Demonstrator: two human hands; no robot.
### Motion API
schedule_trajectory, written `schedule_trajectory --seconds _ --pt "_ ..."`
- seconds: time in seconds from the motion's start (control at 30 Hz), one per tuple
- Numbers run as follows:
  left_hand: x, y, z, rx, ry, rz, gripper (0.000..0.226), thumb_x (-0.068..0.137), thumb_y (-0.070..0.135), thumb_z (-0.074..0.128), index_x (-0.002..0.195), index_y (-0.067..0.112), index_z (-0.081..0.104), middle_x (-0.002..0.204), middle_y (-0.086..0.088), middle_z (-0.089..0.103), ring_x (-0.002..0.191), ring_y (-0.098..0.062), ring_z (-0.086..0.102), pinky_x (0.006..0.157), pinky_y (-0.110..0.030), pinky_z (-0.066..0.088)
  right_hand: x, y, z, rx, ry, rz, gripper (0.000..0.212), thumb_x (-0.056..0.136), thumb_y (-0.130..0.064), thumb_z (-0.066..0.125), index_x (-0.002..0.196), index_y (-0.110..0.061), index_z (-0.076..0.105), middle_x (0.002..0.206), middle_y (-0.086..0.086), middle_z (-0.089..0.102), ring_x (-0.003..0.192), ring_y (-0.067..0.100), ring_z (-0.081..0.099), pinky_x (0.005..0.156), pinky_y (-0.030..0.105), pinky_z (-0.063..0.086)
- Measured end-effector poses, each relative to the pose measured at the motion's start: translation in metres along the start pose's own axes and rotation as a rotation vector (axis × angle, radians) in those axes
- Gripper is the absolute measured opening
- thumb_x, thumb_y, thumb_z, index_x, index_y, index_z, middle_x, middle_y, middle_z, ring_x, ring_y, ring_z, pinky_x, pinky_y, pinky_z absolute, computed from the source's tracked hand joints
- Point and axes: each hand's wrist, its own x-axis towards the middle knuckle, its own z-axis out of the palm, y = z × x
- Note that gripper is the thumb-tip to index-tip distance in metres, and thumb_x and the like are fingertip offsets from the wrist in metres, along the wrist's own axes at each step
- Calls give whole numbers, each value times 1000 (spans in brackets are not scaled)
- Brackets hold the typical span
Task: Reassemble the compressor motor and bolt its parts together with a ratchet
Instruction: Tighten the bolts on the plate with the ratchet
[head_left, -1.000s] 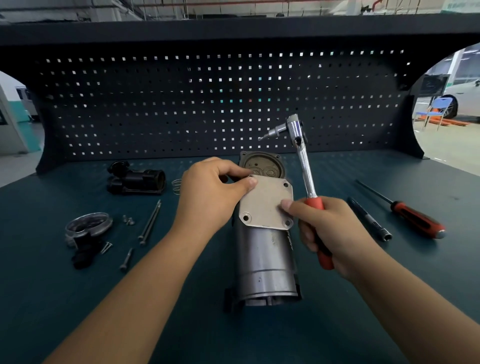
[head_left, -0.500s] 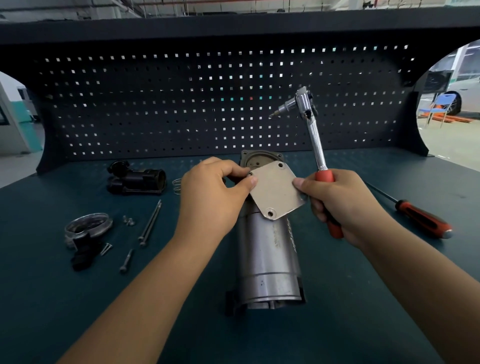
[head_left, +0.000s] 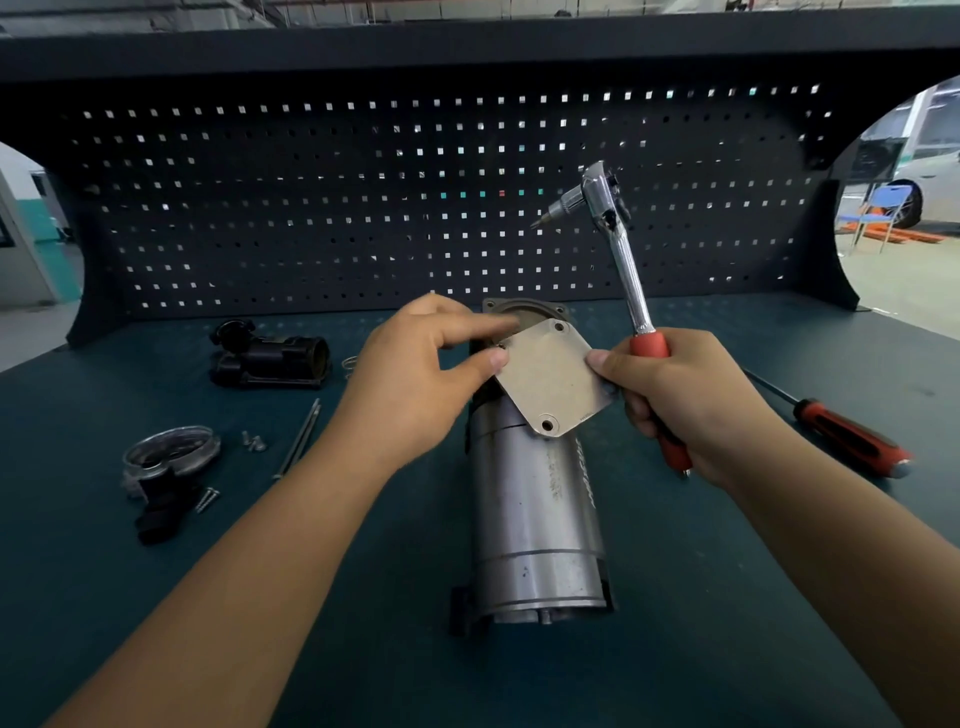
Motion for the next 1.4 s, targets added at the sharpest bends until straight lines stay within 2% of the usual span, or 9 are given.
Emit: schedule_trajectory --seconds 0.17,0.33,0.57,0.73,0.87,1.0,1.17,1.3,1.4 --pt "1 0 1 -51 10 -28 17 81 24 72 81 41 70 91 15 61 87 0 54 70 -2 36 2 -1 -1 -27 1 -5 36 85 -19 69 54 -11 54 39 -2 41 35 11 35 36 16 33" --pt "3 0 3 -165 43 -74 16 75 22 78 76 37 71 84 12 68 78 -5 60 73 -20 49 16 -10 -5 -208 -16 -16 31 83 -29 71 62 -11 58 38 -4 44 33 9 39 35 19 33" --pt "3 -3 7 -270 72 -132 16 71 19 81 73 33 73 75 5 70 66 -1 59 64 -12 46 41 -27 -3 -523 -44 -179 38 80 -37 73 67 -7 53 35 -7 43 27 6 36 30 15 27" --pt "4 -7 7 -337 57 -168 14 70 20 81 74 32 74 80 3 71 73 -8 63 69 -16 49 56 -46 3 -796 -103 -327 40 80 -40 72 60 -16 48 56 -3 48 51 9 43 47 27 30" --pt "3 -9 7 -354 50 -162 14 70 21 81 73 33 74 84 4 70 76 -8 64 71 -15 49 52 -39 9 -835 -20 -360 48 80 -49 67 55 -17 42 53 -3 45 52 11 42 48 29 29" --pt "1 -8 9 -302 66 -127 14 70 24 80 74 35 72 84 7 67 75 -3 61 71 -14 48 43 -27 10 -742 132 -172 62 79 -59 61 49 -14 32 40 -2 37 39 14 36 42 25 28" --pt "-1 -8 10 -276 95 -105 14 70 26 80 74 36 71 82 10 65 76 -1 60 70 -10 46 37 -22 7 -291 -67 129 57 83 -55 62 45 -18 41 36 -2 36 26 11 28 32 10 20" --pt "-1 -9 13 -329 120 -135 11 67 24 82 72 29 72 78 7 68 72 -2 60 67 -10 46 43 -27 4 8 -108 64 41 84 -20 65 48 -16 45 39 -2 39 32 12 33 33 13 25" --pt "-1 -9 16 -399 132 -154 12 66 22 83 69 24 72 76 7 70 69 -1 61 65 -10 47 50 -27 6 67 -122 -3 31 83 -14 67 57 -13 50 43 -3 43 35 9 37 36 16 31"
